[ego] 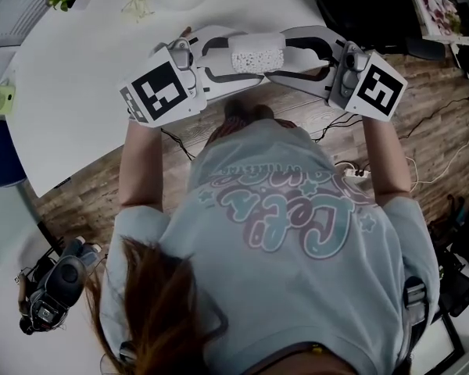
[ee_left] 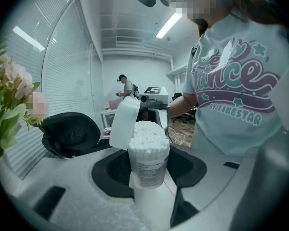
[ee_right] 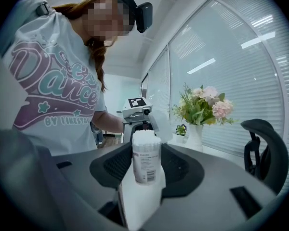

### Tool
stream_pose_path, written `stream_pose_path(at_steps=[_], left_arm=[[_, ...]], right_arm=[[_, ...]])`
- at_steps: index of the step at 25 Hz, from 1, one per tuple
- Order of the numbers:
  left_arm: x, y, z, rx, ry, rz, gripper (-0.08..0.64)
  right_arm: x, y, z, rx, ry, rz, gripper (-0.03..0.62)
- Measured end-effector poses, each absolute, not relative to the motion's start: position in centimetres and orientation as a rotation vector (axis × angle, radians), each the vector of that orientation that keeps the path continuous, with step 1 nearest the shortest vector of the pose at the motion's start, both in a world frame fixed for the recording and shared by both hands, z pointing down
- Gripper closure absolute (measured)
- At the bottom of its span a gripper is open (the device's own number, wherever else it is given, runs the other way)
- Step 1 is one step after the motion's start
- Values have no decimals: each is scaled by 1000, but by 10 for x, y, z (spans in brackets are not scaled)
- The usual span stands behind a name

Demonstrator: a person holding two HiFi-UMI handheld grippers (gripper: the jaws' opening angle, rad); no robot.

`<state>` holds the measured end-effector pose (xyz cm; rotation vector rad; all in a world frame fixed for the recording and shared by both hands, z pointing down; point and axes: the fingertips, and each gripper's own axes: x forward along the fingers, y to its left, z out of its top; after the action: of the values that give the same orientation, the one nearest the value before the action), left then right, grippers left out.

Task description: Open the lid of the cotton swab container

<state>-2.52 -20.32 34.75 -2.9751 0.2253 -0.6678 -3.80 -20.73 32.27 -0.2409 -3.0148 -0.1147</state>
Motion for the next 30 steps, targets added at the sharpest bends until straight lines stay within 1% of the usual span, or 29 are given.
stream_pose_path(at_steps=[20, 30], left_arm=[[-41, -212, 408, -3046, 258, -692, 370], [-45, -218, 432, -3046, 289, -720, 370]], right_arm=[[-55, -217, 382, -283, -2959, -23, 399], [-59, -222, 410, -300, -2892, -64, 399]])
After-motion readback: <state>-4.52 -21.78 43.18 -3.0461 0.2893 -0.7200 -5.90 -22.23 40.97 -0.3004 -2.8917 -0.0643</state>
